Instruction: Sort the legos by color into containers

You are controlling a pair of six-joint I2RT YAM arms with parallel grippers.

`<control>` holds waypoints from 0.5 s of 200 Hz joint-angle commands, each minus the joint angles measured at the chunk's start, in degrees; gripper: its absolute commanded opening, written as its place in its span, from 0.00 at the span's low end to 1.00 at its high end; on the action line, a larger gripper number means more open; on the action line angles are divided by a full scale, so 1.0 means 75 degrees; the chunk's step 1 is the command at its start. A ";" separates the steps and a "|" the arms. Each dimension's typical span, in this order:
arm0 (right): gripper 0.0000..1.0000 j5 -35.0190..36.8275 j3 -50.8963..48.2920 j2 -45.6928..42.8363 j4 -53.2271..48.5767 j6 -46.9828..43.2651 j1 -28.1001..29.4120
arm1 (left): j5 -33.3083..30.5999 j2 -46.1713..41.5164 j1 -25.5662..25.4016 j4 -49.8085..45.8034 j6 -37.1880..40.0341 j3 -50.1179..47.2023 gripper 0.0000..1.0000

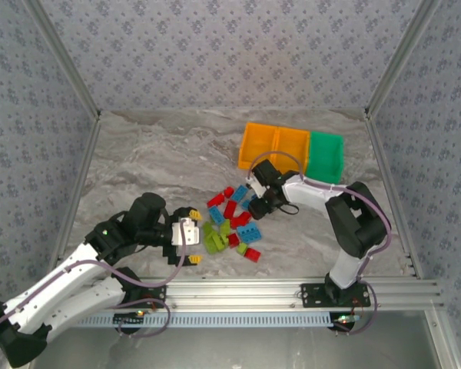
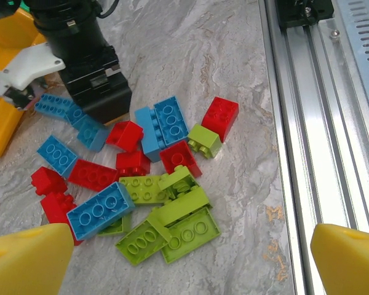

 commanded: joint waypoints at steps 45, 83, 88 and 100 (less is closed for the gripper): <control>0.47 0.0414 0.0293 0.0251 0.0057 0.0362 0.0089 | 0.0268 -0.0050 -0.0039 0.0109 0.0201 -0.0087 0.99; 0.25 0.0744 0.0526 0.0290 -0.0016 0.0405 0.0141 | 0.0262 -0.0080 -0.0044 0.0176 0.0202 -0.0160 0.99; 0.22 0.0764 0.0502 0.0197 -0.0029 0.0405 0.0149 | 0.0262 -0.0078 -0.0038 0.0203 0.0196 -0.0169 0.99; 0.21 0.0827 0.0390 -0.0132 -0.0015 0.0408 0.0184 | 0.0257 -0.0110 -0.0046 0.0306 0.0165 -0.0188 0.99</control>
